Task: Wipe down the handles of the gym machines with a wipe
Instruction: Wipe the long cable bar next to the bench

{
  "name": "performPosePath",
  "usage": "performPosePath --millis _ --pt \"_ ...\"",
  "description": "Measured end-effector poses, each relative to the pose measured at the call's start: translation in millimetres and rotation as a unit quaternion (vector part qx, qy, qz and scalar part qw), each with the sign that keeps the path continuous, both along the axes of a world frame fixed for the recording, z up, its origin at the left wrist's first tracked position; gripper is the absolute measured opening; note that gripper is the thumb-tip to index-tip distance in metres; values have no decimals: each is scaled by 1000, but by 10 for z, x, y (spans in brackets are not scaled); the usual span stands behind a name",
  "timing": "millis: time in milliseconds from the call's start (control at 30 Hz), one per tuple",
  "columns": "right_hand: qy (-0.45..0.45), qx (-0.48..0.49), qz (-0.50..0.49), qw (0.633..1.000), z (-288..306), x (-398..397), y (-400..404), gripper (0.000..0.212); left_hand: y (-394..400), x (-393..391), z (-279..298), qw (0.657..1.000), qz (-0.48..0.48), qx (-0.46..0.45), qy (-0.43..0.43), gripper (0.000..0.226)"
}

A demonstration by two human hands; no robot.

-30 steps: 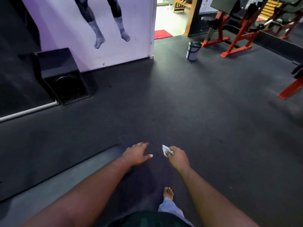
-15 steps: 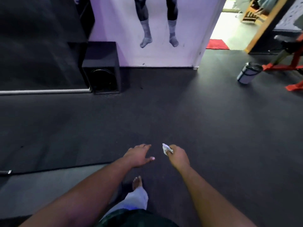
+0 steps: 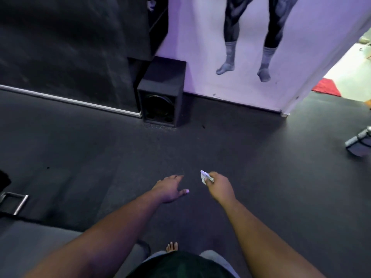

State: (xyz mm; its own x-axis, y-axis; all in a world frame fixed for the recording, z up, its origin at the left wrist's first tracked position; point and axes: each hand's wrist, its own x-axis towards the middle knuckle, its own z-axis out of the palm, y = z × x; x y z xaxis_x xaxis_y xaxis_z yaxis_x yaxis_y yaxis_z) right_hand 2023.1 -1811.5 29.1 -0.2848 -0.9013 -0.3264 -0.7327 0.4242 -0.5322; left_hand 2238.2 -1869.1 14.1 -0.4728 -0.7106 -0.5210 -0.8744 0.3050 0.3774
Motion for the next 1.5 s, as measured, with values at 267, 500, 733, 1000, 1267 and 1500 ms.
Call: performPosePath --millis 267,500,733,1000,1267,1500 --pt "-14 25 140 990 -277 239 -1788 15 -1154 339 -48 992 126 -12 -23 83" --pt "-46 45 261 963 -239 751 -3368 18 -1995 799 57 963 266 2 -42 82" --pt "-48 56 388 919 -238 1897 -4476 19 -2633 1618 -45 920 391 6 -28 82" --pt "-19 65 477 876 -305 3686 -5429 22 -3267 3238 -244 862 506 35 14 83" --pt "-37 37 539 841 -132 5494 -6294 18 -3790 4815 -116 812 583 26 21 84" --pt "-46 68 600 795 -397 6856 -7078 16 -4436 5912 -250 757 653 24 24 84"
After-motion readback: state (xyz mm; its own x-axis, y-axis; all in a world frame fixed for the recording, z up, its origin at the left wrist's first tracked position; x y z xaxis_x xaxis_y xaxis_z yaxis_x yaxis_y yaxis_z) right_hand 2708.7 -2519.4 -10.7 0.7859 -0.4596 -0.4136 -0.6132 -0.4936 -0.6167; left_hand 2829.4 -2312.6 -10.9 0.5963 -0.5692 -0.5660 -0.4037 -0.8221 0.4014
